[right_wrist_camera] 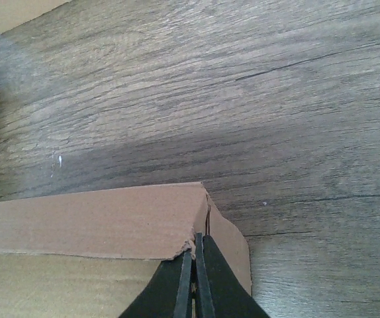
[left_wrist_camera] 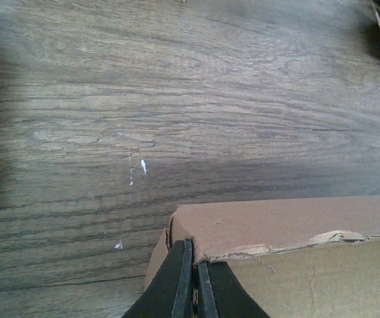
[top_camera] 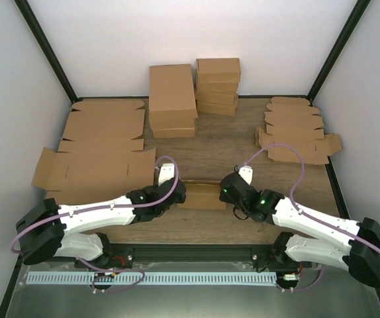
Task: Fold the paper box
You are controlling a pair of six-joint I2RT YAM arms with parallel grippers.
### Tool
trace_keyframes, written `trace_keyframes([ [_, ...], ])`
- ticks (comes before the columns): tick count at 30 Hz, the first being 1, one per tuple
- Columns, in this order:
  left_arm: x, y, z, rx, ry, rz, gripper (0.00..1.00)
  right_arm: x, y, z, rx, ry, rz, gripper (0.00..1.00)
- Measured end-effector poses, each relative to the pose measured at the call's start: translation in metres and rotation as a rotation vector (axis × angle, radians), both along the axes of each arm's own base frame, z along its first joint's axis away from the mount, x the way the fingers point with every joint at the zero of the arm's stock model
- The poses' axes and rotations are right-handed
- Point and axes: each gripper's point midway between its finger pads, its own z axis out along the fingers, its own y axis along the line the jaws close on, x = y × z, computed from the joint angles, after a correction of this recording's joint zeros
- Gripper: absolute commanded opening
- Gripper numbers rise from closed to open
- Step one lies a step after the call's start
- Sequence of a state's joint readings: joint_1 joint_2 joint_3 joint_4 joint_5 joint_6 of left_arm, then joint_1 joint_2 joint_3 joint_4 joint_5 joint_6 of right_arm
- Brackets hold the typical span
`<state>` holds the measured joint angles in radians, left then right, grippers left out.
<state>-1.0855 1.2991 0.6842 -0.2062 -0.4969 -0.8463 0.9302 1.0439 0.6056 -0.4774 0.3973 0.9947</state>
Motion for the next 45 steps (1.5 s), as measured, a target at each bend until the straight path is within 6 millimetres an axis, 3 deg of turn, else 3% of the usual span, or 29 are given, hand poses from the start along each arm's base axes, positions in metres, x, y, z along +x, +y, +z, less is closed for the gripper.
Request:
trace_keyframes([
  [19,-0.016,0.005,0.0,-0.116,0.001,0.001,0.08,-0.003,0.004,0.0,0.048,-0.112,0.07,0.01],
  [22,-0.019,0.004,-0.001,-0.13,0.008,0.004,0.18,-0.004,0.004,-0.001,0.03,-0.13,0.065,0.01],
  [27,-0.031,0.004,0.0,-0.15,0.057,-0.021,0.44,-0.009,0.007,-0.002,0.021,-0.153,0.066,0.01],
  [31,-0.045,0.009,0.002,-0.117,0.113,-0.071,0.57,-0.009,0.008,-0.003,0.024,-0.156,0.062,0.01],
  [35,-0.054,0.008,0.025,-0.131,0.135,-0.113,0.69,-0.009,0.008,-0.002,0.027,-0.157,0.058,0.01],
  [39,-0.055,0.006,0.057,-0.215,0.14,-0.143,0.74,-0.009,0.008,-0.002,0.029,-0.159,0.059,0.01],
  [41,-0.047,0.011,0.062,-0.25,0.157,-0.138,0.75,-0.009,0.008,-0.003,0.031,-0.161,0.061,0.01],
  [44,-0.031,0.02,0.058,-0.289,0.199,-0.114,0.74,-0.009,0.009,-0.002,0.035,-0.164,0.063,0.01],
  [45,-0.015,0.03,0.039,-0.329,0.275,-0.098,0.74,-0.009,0.009,-0.002,0.035,-0.166,0.07,0.01],
])
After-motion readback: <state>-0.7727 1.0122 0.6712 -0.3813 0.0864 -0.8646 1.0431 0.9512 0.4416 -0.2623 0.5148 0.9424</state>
